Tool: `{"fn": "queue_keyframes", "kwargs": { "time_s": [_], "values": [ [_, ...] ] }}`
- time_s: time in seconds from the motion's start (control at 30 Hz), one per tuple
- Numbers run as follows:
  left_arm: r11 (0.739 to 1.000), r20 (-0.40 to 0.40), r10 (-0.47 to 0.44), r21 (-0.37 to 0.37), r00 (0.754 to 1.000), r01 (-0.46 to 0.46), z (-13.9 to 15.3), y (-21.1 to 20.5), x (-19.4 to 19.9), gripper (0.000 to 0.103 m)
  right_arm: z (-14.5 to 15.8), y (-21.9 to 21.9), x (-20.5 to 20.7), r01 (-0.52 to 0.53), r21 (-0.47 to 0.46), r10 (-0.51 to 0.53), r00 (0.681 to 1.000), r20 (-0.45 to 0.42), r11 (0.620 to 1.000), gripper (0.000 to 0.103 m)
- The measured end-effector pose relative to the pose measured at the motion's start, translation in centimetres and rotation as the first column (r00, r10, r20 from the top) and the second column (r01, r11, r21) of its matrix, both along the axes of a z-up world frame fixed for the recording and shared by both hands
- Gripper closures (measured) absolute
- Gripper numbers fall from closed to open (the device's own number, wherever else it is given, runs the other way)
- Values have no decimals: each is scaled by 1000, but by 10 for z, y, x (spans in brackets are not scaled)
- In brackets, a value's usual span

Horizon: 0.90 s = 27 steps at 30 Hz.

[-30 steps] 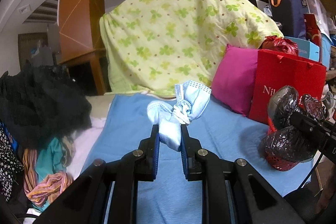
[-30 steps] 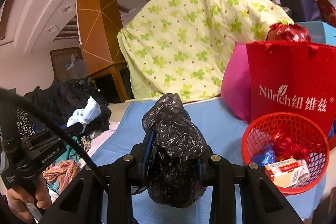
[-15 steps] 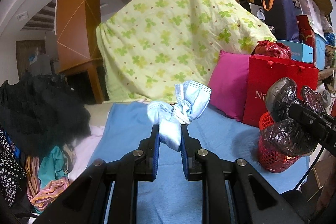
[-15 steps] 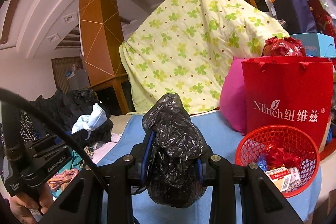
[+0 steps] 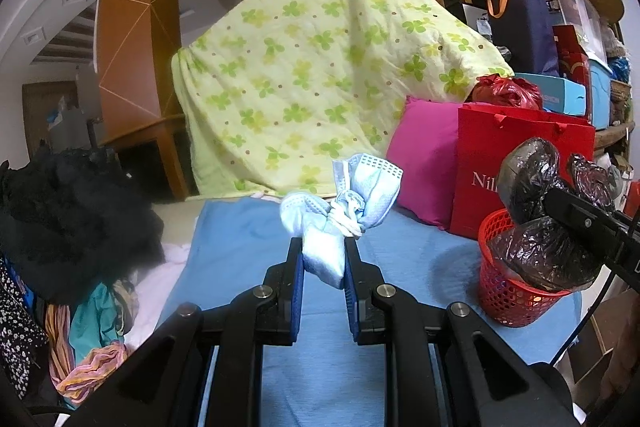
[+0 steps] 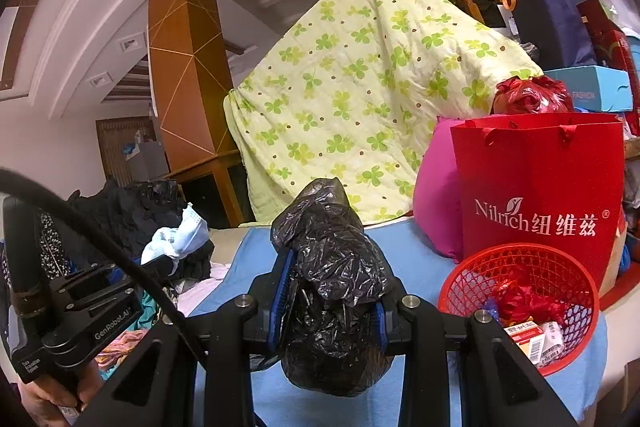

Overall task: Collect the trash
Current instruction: 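Carry the black bag and white mask toward the red basket with both tools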

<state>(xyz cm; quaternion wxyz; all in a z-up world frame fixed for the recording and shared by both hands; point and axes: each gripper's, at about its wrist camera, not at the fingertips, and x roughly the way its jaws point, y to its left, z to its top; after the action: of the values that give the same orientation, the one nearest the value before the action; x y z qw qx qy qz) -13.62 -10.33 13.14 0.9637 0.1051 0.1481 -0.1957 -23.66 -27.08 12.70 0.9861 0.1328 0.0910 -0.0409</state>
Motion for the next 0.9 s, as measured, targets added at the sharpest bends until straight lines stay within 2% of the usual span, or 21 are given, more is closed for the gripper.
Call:
{"fn": "queue_keyframes", "kwargs": {
  "time_s": [0.4,0.9],
  "values": [
    [1000,-2,-29,8,1000,29,2,-11,-5,84,2,3,-16,33,18,-33,999,12,999,67],
    [997,-3,-65,30,998,65,3,-33,-10,84,3,-16,-27,64,49,-65,998,19,997,67]
  ]
}}
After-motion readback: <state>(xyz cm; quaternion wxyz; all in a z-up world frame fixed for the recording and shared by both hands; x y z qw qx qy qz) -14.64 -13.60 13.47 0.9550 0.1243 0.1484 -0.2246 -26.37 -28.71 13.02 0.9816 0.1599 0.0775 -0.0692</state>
